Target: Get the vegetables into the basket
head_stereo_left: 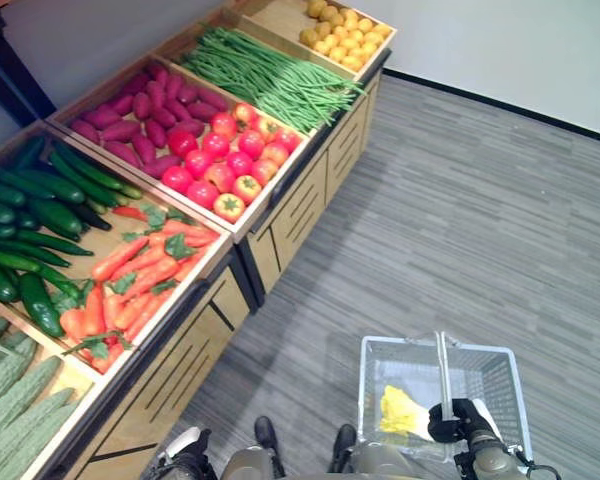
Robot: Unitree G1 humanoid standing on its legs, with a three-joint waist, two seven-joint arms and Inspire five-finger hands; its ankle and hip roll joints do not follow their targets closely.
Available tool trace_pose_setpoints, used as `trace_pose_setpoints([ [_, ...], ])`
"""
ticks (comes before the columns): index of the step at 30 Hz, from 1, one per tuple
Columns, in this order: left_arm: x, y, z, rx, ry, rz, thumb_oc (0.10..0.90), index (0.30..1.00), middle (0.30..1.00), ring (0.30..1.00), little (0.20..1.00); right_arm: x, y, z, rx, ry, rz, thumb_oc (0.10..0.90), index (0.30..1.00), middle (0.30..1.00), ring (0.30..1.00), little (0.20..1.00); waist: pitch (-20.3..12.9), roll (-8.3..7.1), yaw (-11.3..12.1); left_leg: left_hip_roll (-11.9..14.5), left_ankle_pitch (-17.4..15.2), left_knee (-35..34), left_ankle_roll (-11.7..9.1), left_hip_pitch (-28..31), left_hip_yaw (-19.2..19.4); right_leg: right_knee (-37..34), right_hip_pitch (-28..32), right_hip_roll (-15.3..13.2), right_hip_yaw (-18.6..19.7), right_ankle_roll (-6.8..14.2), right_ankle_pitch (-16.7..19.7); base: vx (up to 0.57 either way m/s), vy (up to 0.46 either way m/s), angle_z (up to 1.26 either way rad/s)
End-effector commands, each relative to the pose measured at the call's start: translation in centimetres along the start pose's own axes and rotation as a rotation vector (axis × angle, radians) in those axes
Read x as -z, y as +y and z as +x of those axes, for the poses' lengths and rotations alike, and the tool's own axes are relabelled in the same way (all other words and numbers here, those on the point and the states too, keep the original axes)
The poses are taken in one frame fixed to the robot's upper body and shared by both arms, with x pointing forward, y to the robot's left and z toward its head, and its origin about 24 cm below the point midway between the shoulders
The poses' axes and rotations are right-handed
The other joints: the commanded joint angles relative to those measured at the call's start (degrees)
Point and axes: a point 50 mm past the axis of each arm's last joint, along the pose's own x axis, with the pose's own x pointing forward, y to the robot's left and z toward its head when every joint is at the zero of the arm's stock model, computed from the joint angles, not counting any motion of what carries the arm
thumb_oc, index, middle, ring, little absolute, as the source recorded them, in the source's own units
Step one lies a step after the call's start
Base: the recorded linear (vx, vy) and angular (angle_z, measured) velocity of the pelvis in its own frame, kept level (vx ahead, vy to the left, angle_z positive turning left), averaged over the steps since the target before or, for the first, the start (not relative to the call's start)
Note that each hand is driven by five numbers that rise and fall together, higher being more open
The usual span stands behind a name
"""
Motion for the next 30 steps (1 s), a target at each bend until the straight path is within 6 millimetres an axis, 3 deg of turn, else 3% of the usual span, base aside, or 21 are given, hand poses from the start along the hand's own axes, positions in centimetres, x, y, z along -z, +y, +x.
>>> trace_pose_setpoints([
  [1, 0.6, 1.7, 0.2, -0.069, 0.024, -0.035, 0.900, 1.000, 1.000, 1.000, 1.000, -2.2, -0.7, 0.4, 0.037, -0.104, -0.001, 0.400, 0.300, 0.300, 0.300, 0.300, -1.42, -2.38, 1.95, 0.73, 0.19, 0.43, -1.39, -0.69, -1.93, -7.56, 5.29, -3.30, 3.30, 5.93, 7.40, 0.18, 0.301, 0.23],
  [4, 0.6, 2.0, 0.3, -0.080, 0.022, -0.037, 0.900, 1.000, 1.000, 1.000, 1.000, -2.1, -0.2, 0.5, 0.028, -0.088, 0.011, 0.400, 0.300, 0.300, 0.300, 0.300, -1.60, -2.44, 2.44, -1.06, 0.13, -2.56, 0.22, 1.28, -2.58, -1.01, 3.01, -4.99, 4.16, 7.42, 9.09, 0.09, 0.189, 0.19],
  [5, 0.6, 2.4, 0.3, -0.090, 0.020, -0.037, 0.900, 1.000, 1.000, 1.000, 1.000, -1.8, 0.3, 0.4, 0.020, -0.067, 0.025, 0.400, 0.300, 0.300, 0.300, 0.300, -1.56, -2.26, 1.99, -2.15, 0.59, -4.67, 0.81, 2.74, -4.49, 3.84, 1.02, -4.94, 7.07, 8.19, 12.03, 0.10, 0.150, 0.17],
  [6, 0.6, 2.4, 0.3, -0.090, 0.019, -0.037, 0.900, 1.000, 1.000, 1.000, 1.000, -1.8, 0.3, 0.4, 0.020, -0.068, 0.025, 0.400, 0.300, 0.300, 0.300, 0.300, -1.76, -2.19, 2.06, -2.02, 0.74, -4.69, 0.79, 2.47, -4.42, 3.60, 0.81, -4.78, 7.10, 8.11, 12.30, 0.14, 0.118, 0.74],
  [7, 0.7, 2.7, 0.4, -0.098, 0.022, -0.043, 0.900, 1.000, 1.000, 1.000, 1.000, -1.9, 0.6, 0.4, 0.013, -0.072, 0.033, 0.400, 0.300, 0.300, 0.300, 0.300, -1.67, -2.02, 1.35, -2.18, 0.77, -5.76, 0.75, 3.41, -6.07, 4.74, -1.44, -3.26, 10.69, 7.77, 13.16, 0.14, -0.005, 0.82],
  [10, 0.3, 3.3, 0.5, -0.115, 0.005, -0.054, 0.900, 1.000, 1.000, 1.000, 1.000, -1.8, 0.5, 0.5, 0.029, -0.051, 0.049, 0.400, 0.300, 0.300, 0.300, 0.300, -1.49, -1.63, 0.58, -1.73, 0.31, -5.92, -0.32, 3.99, -9.54, -1.82, -4.31, -1.99, 15.57, 7.25, 12.07, 0.19, -0.108, 0.74],
  [11, 0.2, 3.5, 0.5, -0.117, 0.001, -0.047, 0.900, 1.000, 1.000, 1.000, 1.000, -1.7, 0.5, 0.6, 0.030, -0.045, 0.048, 0.400, 0.300, 0.300, 0.300, 0.300, -1.44, -2.13, -0.35, -1.72, -0.62, -5.92, -1.03, 4.90, -11.86, -7.01, -5.28, -1.60, 20.16, 7.95, 13.33, 0.25, -0.207, 0.89],
  [15, 0.5, 3.7, 0.6, -0.117, 0.012, -0.049, 0.900, 1.000, 1.000, 1.000, 1.000, -1.7, 0.5, 0.6, 0.022, -0.046, 0.047, 0.400, 0.300, 0.300, 0.300, 0.300, -1.43, -2.83, -1.62, -0.64, -1.77, -5.92, -2.42, 6.57, -15.41, -10.24, -7.27, -1.05, 25.09, 8.81, 15.47, 0.20, -0.211, 0.92],
  [19, 0.9, 3.4, 0.5, -0.108, 0.030, -0.062, 0.900, 1.000, 1.000, 1.000, 1.000, -2.1, 0.5, 0.6, 0.009, -0.064, 0.035, 0.400, 0.300, 0.300, 0.300, 0.300, -2.45, -3.36, -1.12, 1.93, -1.22, -5.92, -3.89, 7.42, -17.34, -9.29, -5.31, 0.01, 22.79, 7.71, 13.22, 0.14, -0.296, 0.77],
  [23, 0.3, 2.9, 0.5, -0.097, 0.009, -0.086, 0.900, 1.000, 1.000, 1.000, 1.000, -3.1, -0.7, 0.9, 0.019, -0.111, -0.017, 0.400, 0.300, 0.300, 0.300, 0.300, -2.71, -2.56, -0.57, 6.11, 0.35, -3.42, -5.76, 6.26, -19.73, -7.35, -3.70, 3.00, 18.98, 5.32, 9.82, 0.11, -0.349, 0.32],
  [26, -0.1, 3.0, 0.5, -0.100, -0.002, -0.066, 0.900, 1.000, 1.000, 1.000, 1.000, -3.0, -1.2, 1.0, 0.029, -0.107, -0.043, 0.400, 0.300, 0.300, 0.300, 0.300, -2.18, -2.51, -0.41, 6.59, 1.28, -1.49, -6.12, 4.78, -20.64, -6.86, -3.09, 3.47, 17.58, 4.36, 9.12, 0.04, -0.259, 0.24],
  [28, -0.6, 2.9, 0.6, -0.098, -0.011, -0.066, 0.900, 1.000, 1.000, 1.000, 1.000, -2.8, -2.1, 1.1, 0.056, -0.098, -0.060, 0.400, 0.300, 0.300, 0.300, 0.300, -1.72, -2.50, -0.65, 7.25, 3.11, 0.65, -6.46, 3.09, -17.96, -6.86, -1.91, 3.02, 15.05, 3.56, 8.47, 0.01, -0.199, 0.27],
  [30, -0.8, 2.8, 0.6, -0.093, -0.014, -0.065, 0.900, 1.000, 1.000, 1.000, 1.000, -2.2, -2.3, 1.0, 0.067, -0.078, -0.053, 0.400, 0.300, 0.300, 0.300, 0.300, -1.55, -2.67, -1.54, 7.57, 3.06, 2.37, -6.39, 2.36, -12.00, -7.34, -1.19, 2.22, 13.04, 3.22, 8.63, -0.04, -0.130, 0.68],
])
